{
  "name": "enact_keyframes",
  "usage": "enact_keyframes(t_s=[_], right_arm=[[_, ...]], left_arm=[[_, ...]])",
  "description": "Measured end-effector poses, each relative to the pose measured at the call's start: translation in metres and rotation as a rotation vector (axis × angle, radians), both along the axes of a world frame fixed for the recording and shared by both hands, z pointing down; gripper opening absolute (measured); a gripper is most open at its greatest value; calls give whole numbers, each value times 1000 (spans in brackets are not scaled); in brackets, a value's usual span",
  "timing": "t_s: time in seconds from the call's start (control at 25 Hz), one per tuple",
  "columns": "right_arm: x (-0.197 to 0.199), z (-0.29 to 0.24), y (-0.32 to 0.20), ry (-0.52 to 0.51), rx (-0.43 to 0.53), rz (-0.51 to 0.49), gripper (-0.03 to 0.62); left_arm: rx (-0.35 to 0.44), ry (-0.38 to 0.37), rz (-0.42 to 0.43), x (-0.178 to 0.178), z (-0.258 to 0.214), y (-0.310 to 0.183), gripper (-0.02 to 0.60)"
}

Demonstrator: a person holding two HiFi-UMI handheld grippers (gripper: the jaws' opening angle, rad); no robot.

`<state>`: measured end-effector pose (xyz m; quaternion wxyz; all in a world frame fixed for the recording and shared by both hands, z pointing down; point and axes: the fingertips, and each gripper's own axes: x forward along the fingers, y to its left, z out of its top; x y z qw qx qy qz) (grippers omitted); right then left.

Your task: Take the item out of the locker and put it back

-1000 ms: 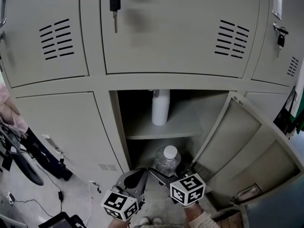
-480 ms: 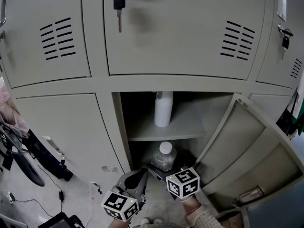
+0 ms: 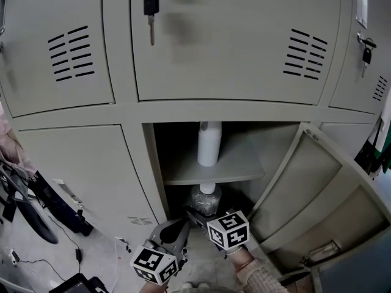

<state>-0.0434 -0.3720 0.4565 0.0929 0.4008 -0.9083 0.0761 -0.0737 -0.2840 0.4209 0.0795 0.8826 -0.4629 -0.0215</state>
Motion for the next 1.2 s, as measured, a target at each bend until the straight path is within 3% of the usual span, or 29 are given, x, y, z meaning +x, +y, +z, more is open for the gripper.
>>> enact_keyframes(t_s=[1.04,1.2], right_arm=[[-11,-3,-72,-46,19,64,443],[-17,-1,-80,-12,50,59,443]], left_arm=[[7,-33,66,23,4,-21,8],[6,-30,70,24,4,-22,8]])
